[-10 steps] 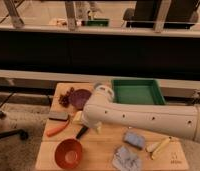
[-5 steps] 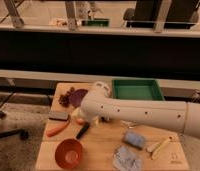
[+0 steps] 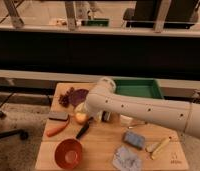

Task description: Place apple in tray

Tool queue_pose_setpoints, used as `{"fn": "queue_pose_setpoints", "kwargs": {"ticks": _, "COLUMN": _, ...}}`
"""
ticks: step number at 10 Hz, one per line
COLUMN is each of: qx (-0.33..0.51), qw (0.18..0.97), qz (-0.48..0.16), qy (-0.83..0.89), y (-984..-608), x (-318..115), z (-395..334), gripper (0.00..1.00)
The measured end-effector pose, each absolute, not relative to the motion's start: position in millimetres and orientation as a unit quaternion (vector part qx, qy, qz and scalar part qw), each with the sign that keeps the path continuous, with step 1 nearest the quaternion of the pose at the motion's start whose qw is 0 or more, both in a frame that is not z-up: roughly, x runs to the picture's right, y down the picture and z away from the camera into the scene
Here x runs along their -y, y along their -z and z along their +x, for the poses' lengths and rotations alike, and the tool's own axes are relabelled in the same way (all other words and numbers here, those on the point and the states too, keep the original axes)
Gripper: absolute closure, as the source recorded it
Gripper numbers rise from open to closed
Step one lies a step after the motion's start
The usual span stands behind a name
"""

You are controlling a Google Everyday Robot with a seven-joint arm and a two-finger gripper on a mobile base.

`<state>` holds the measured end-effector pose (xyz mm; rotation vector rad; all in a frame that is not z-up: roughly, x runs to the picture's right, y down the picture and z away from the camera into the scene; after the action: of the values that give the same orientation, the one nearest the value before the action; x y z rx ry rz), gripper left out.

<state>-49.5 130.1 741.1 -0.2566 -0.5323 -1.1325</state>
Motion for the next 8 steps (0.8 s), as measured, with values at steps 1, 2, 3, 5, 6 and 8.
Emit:
{"fn": "queue_pose_setpoints", "kwargs": {"ticks": 1, "qx": 0.25, "qw": 0.803, "qz": -0.121, "qy": 0.527, "y": -743.1, "x": -130.5, "z": -45.6, "gripper": 0.2}}
{"fn": "queue_pose_setpoints", "kwargs": {"ticks": 2, "qx": 0.252, "qw": 0.802, "qz": -0.121, "qy": 0.528, "y": -745.3, "x": -131.4, "z": -43.1, "gripper": 0.2}}
{"fn": "queue_pose_setpoints", "kwargs": {"ticks": 3, "qx": 0.256, "qw": 0.8, "qz": -0.122, "qy": 0.529, "y": -747.3, "x": -134.7, "z": -41.3, "gripper": 0.2}}
{"fn": "queue_pose_setpoints", "kwargs": {"ticks": 5, "qx": 0.262, "qw": 0.795, "qz": -0.122, "qy": 0.534, "y": -749.4, "x": -145.0, "z": -40.6, "gripper": 0.2}}
{"fn": "queue_pose_setpoints", "kwargs": {"ticks": 6, "qx": 0.265, "qw": 0.789, "qz": -0.121, "qy": 0.541, "y": -750.6, "x": -152.0, "z": -41.5, "gripper": 0.2}}
{"fn": "queue_pose_setpoints", "kwargs": {"ticks": 8, "qx": 0.265, "qw": 0.781, "qz": -0.116, "qy": 0.554, "y": -751.3, "x": -157.3, "z": -44.0, "gripper": 0.2}}
